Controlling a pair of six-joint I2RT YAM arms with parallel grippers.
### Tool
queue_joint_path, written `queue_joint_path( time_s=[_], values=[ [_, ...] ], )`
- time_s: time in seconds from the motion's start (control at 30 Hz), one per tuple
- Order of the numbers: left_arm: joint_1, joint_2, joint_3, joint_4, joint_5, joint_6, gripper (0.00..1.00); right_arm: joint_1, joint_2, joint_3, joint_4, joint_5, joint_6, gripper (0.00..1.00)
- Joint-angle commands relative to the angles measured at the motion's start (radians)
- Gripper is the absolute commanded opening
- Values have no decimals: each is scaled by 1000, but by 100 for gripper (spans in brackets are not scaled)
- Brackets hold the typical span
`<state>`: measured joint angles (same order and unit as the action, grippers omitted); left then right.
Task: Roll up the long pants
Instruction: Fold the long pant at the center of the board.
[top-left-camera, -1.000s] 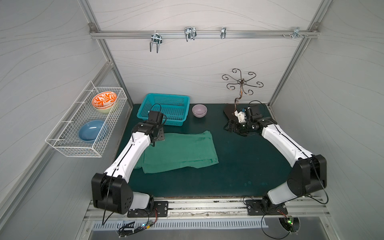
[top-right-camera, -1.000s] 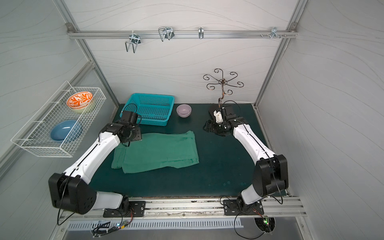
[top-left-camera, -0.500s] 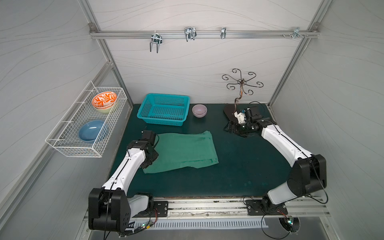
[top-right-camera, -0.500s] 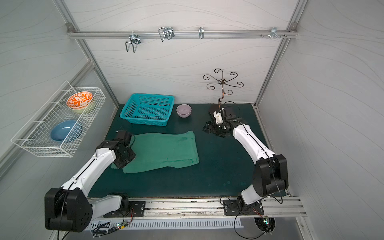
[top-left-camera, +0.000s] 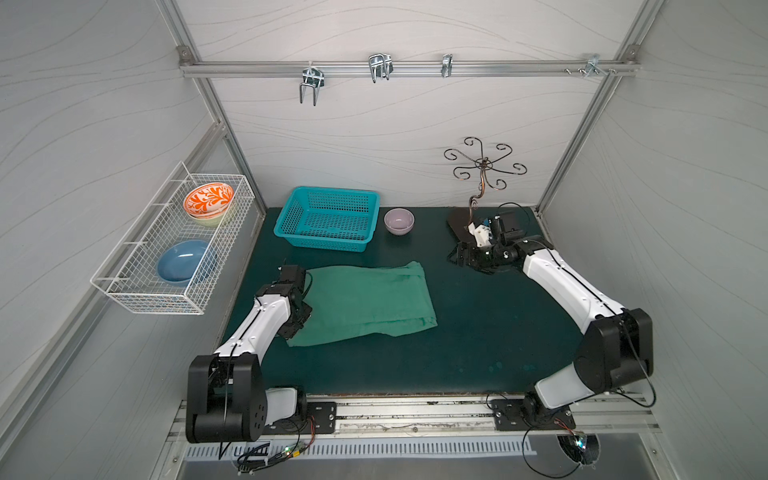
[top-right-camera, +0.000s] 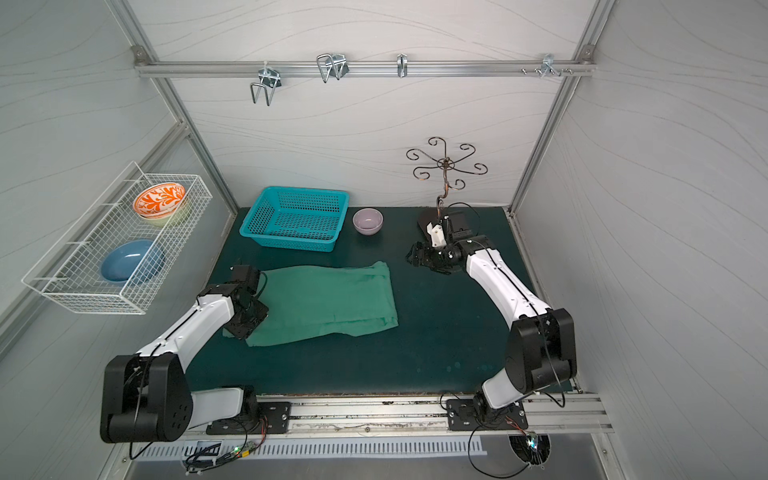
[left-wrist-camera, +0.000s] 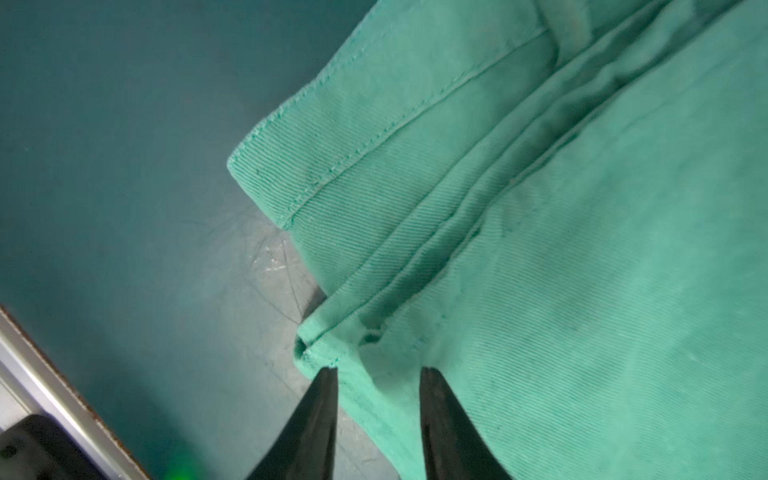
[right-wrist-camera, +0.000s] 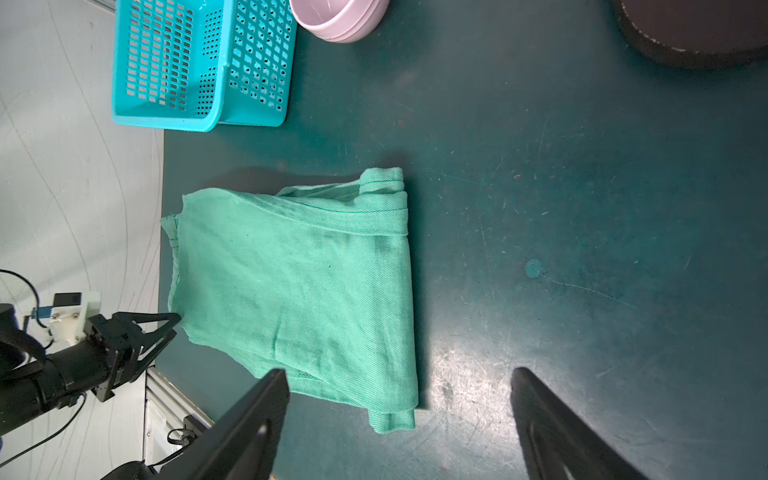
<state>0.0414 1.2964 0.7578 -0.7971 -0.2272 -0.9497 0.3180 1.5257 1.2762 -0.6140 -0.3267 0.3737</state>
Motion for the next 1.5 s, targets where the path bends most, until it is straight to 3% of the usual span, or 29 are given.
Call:
queue_joint_path(
  time_s=[0.0,0.07,0.2,0.23,0.57,0.77,0.97,1.0,1.13,1.23,1.33,1.47],
  values=[
    [6,11,-2,36,5,-27,32,-10,-18,-9,-21,-7,-10,87],
    [8,11,-2,35,-1,-29,25,-11,-18,-8,-20,-6,-9,87],
    [8,2,10,12,-37,-27,1,-14,-18,-6,-21,-5,-7,87],
    [8,0,13,5,-50,-27,0,-14,-19,-7,-23,-6,-7,87],
    [7,-85,91,-158,-152,-39,0,-22,-20,1,-31,3,-9,87],
    [-1,-121,105,-300,-219,-119,0,-31,-14,10,-38,2,-16,87],
    [1,-107,3,-218,-190,-122,0,-31,-11,4,-44,-6,-11,87],
    [4,-95,-8,-181,-168,-98,2,-31,-8,4,-46,-11,-8,87],
    [3,-57,27,-138,-144,-33,33,-21,9,2,-57,-18,-4,86],
    [3,-74,78,-132,-147,21,50,16,34,-4,-57,-35,8,86],
    [-17,-80,139,-140,-140,77,59,81,82,1,-50,-43,18,87],
    [-73,-73,191,-80,-67,164,61,152,183,37,-46,-67,29,88]
  ],
)
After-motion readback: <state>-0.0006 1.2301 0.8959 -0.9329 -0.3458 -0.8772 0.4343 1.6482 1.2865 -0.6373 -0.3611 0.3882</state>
